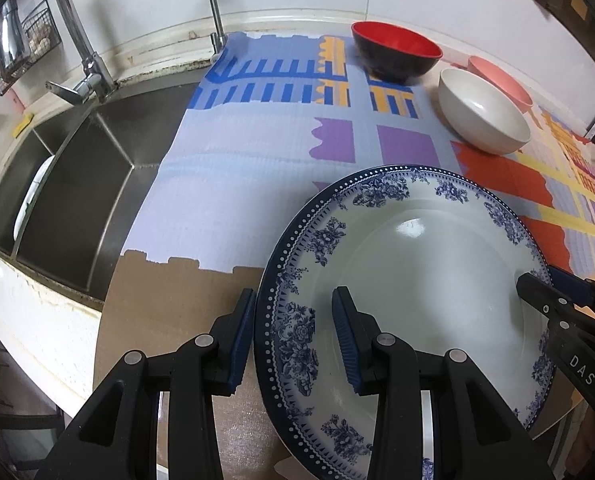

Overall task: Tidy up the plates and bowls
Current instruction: 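Carry the blue-and-white plate with both grippers over the green plate, then lower the blue-and-white plate onto the green plate and open both grippers, then move both grippers down to the rim of the white bowl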

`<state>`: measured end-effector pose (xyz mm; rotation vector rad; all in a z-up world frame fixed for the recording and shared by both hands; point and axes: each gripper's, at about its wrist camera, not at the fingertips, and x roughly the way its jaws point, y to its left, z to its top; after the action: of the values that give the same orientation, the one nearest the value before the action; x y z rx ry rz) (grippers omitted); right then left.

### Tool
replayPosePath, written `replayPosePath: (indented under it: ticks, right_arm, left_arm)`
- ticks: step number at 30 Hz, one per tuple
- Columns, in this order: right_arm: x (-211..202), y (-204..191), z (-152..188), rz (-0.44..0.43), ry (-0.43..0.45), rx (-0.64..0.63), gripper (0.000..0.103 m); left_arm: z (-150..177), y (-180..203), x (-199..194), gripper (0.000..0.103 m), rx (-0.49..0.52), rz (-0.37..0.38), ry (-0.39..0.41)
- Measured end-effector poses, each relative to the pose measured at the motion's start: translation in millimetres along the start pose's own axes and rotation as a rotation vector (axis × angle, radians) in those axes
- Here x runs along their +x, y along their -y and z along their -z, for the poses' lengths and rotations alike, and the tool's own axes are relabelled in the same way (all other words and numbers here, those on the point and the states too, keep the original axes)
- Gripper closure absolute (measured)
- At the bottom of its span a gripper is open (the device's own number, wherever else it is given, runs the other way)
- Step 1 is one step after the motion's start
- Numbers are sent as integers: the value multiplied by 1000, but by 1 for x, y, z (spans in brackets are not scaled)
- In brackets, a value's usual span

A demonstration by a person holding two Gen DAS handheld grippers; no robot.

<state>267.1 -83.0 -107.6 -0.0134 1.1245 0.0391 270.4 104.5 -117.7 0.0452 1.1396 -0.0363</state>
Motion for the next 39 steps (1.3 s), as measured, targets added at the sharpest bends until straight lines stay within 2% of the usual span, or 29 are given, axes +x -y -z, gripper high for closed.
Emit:
replayPosePath:
  ticks: [9, 16, 21, 27, 32, 39]
  right_arm:
    - [8, -5, -1, -11, -30, -45, 64]
    - [6, -1, -4, -23, -40, -71, 64]
    - [-11, 8, -10, -1, 22, -77, 64]
    - [-32, 29, -24, -20, 99, -43, 64]
    - [-42, 51, -38, -25, 152, -8, 64]
    - [-46, 79, -62, -21, 216, 22, 64]
  left_arm:
    - [4, 3, 6, 64, 17, -22, -23]
    - [3, 11, -2, 49, 37, -24, -4]
    - [-8, 24, -19, 42, 48, -2, 44]
    - [-33, 46, -38, 36, 67, 27, 117]
    - [-57, 68, -46, 34, 92, 42, 170]
    - [-89, 91, -41, 34, 116, 61, 196]
